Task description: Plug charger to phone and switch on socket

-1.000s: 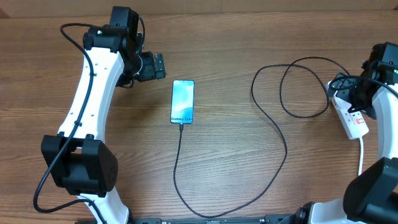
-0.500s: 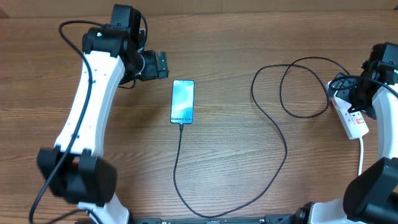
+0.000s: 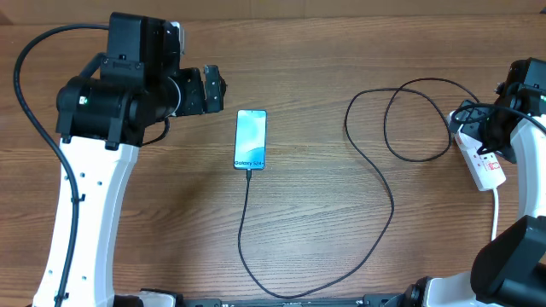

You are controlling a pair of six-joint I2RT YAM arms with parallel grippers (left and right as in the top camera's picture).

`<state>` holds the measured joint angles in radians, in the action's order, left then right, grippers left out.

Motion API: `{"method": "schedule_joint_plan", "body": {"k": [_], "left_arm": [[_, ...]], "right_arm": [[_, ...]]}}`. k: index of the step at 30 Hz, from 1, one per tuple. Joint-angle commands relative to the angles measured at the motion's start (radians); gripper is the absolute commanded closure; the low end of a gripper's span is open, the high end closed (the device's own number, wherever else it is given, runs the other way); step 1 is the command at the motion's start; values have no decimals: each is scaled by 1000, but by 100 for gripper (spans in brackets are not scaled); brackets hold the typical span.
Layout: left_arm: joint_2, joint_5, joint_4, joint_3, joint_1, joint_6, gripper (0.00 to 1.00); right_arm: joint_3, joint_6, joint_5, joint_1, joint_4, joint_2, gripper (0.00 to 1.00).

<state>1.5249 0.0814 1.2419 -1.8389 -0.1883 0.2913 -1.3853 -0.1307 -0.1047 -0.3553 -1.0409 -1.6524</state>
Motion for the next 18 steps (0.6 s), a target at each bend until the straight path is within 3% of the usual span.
{"method": "schedule_joint_plan", "body": {"k": [1,10,18], "left_arm": [[-31,-7,0,-7,5,1,0],[-68,-97,2,32,4,-24,1],[-84,-96,-310,311,5,-38,0]], "right_arm": [[10,1,-10,0,4,3,0],[10,1,-10,0,4,3,0],[10,1,-10,0,4,3,0]]}}
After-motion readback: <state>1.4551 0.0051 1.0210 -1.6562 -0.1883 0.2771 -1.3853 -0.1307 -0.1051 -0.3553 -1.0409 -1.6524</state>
